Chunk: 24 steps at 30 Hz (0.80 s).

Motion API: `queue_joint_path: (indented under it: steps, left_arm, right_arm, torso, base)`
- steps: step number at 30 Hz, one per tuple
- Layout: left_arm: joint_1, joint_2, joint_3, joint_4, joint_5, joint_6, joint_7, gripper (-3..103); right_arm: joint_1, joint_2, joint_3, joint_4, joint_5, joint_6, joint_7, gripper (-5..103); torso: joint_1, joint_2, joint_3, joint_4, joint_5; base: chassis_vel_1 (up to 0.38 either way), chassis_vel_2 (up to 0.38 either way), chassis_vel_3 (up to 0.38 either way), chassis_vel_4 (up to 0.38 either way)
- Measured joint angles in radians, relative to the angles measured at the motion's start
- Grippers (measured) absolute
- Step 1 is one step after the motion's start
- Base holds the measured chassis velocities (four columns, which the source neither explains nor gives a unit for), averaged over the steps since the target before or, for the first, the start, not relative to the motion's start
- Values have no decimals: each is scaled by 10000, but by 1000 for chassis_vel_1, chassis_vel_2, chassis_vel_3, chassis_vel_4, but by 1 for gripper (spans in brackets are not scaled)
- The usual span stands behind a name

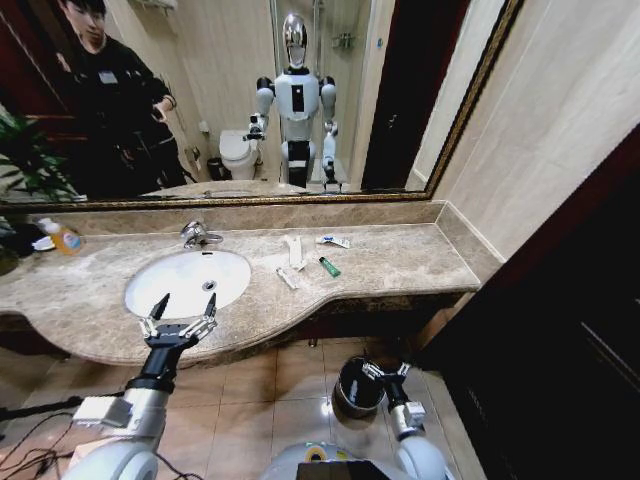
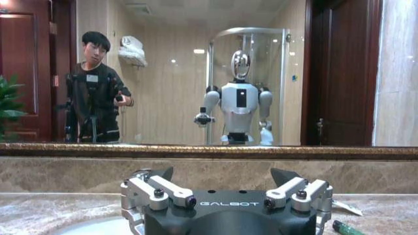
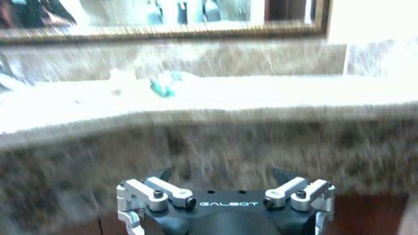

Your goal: Pick up the trash from the sink and place it in the trash bin.

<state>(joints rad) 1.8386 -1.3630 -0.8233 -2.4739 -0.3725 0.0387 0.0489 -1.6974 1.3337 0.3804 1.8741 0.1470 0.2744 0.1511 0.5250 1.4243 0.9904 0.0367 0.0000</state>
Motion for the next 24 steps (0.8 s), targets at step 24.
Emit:
queue_joint_path:
  steps: [24]
  left_arm:
    - [0,0,0,0,0,0,0,100]
  right_arm:
    - [2716,-772,-259,1399,461,-2934,-1920,100]
  torso:
    - [1,-1,1,1,1]
  base:
    - [0,0,0,0]
